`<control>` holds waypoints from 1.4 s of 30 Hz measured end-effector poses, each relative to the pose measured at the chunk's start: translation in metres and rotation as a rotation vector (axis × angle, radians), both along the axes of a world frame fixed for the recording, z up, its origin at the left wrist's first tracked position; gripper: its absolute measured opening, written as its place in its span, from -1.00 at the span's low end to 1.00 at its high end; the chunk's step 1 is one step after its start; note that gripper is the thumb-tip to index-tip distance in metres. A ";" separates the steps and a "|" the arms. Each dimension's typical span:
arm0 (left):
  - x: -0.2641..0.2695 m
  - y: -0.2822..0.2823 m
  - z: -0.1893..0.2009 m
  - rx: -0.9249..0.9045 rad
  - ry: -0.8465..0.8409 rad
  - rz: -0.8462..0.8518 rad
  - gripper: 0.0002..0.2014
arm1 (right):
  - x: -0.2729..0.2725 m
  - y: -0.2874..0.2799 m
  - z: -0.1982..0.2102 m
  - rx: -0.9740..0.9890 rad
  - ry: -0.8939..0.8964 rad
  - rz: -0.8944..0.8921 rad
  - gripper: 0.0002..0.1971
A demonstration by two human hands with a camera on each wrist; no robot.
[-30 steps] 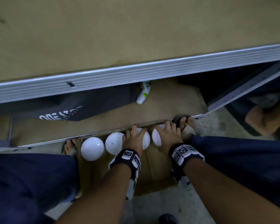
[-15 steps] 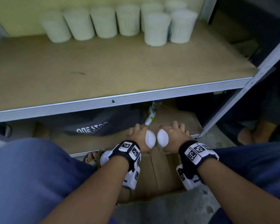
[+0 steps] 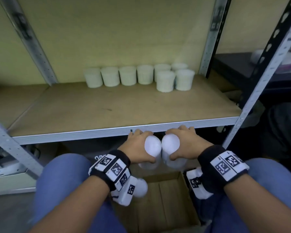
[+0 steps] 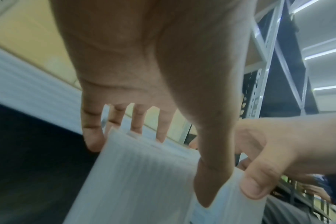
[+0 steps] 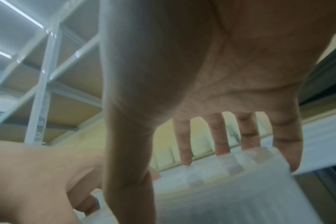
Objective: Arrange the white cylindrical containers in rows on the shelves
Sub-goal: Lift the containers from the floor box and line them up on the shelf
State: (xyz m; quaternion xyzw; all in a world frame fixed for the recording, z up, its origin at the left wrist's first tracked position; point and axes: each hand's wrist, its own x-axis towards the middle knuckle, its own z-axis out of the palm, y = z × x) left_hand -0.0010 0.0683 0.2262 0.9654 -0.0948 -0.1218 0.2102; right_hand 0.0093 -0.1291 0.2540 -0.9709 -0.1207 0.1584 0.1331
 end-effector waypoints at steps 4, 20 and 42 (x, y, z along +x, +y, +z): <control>-0.008 0.015 0.035 -0.045 -0.104 0.029 -0.18 | -0.002 0.009 0.029 0.073 -0.105 0.028 -0.17; 0.024 0.064 0.084 -0.114 -0.282 0.311 -0.23 | 0.045 0.060 0.065 0.376 -0.356 0.021 -0.37; 0.042 0.059 0.067 -0.054 -0.354 0.371 -0.35 | 0.074 0.075 0.026 0.417 -0.430 -0.039 -0.51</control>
